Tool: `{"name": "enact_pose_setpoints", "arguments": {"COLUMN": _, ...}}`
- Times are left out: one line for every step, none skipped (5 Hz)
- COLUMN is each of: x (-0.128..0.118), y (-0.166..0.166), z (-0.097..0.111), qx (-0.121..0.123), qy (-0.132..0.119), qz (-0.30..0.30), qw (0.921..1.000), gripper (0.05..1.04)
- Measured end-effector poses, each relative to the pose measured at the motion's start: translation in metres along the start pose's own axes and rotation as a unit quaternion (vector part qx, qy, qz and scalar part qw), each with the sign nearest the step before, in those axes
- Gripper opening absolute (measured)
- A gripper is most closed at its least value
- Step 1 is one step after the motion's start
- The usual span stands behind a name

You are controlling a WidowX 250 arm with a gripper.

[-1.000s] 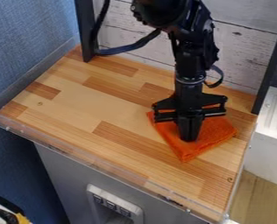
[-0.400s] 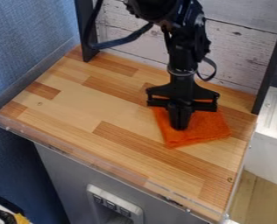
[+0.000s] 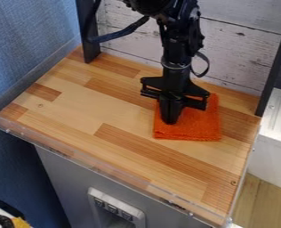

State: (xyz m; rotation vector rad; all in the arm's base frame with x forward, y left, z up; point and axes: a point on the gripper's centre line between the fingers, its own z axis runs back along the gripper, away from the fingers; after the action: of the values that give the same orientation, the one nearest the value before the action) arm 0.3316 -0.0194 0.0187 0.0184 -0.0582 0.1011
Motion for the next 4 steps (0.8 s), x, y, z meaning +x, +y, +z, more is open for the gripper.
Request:
{"name": "enact_pose_setpoints", "arguments": {"x": -0.004, "y": 0.007, "z": 0.001, "qx": 0.011, "qy": 0.015, "qz": -0.027, "qw": 0.9995, "gripper": 0.078}}
{"name": "enact_pose_setpoints", "arguments": {"x": -0.004, "y": 0.009, "z": 0.008, "qx": 0.015, "qy": 0.037, "qz": -0.049, "qw": 0.998, "gripper": 0.224}}
{"name": "enact_pose_setpoints", "arguments": {"x": -0.007, "y": 0.019, "z": 0.015, "qx": 0.013, "qy": 0.062, "qz": -0.062, "qw": 0.9961, "gripper": 0.473}}
{"name": "enact_pose_setpoints", "arguments": {"x": -0.009, "y": 0.036, "z": 0.025, "qx": 0.003, "qy": 0.071, "qz": -0.071, "qw": 0.995, "gripper": 0.771}}
